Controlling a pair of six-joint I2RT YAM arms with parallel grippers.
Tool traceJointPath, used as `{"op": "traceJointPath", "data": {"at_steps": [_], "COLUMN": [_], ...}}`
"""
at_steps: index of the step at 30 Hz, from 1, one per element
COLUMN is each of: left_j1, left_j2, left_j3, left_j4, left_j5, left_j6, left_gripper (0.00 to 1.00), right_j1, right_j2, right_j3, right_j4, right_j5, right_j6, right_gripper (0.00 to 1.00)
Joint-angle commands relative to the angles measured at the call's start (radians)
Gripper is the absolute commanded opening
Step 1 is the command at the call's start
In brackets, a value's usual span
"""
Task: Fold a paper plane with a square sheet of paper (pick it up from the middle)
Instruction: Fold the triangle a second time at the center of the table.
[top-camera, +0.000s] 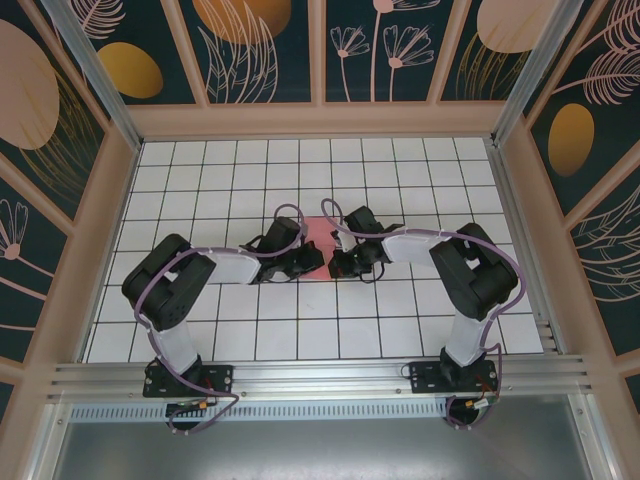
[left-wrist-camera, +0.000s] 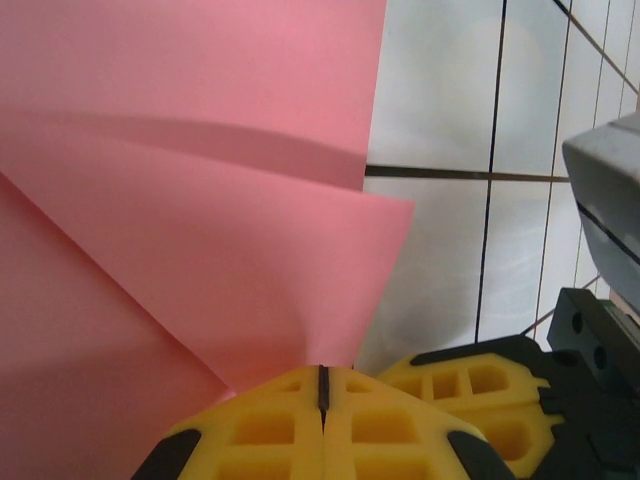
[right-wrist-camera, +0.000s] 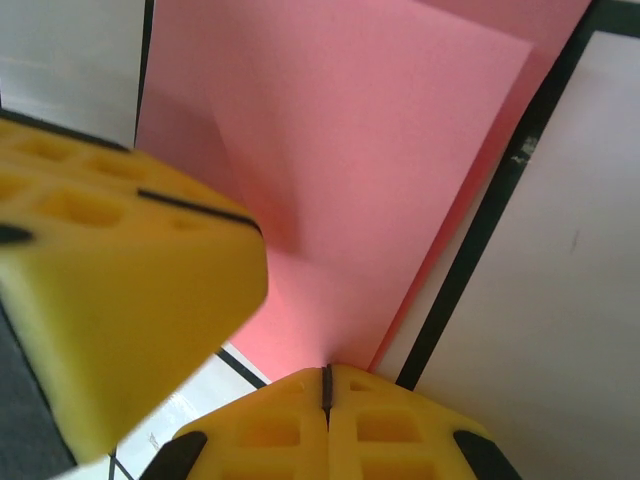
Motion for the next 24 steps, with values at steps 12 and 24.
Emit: {"op": "traceJointPath", "data": {"at_steps": [12, 24], "left_j1": [-0.013, 0.035], "left_j2": [0.077, 0.061], "left_j3": [0.011, 0.051], "left_j4": [-0.092, -0.162], "left_j5": [-0.09, -0.193], "left_j6": [-0.004, 0.03], "left_gripper": [0.05, 0.09], "right_j1": [0.002, 0.008], "right_j2": [0.055, 0.111], "right_j3": [-0.038, -0.058], "right_j4": [-0.11, -0.183], "right_j5": [0.091, 0.215], "right_j6": [0.001, 0.0], "right_gripper": [0.0, 0.0]}}
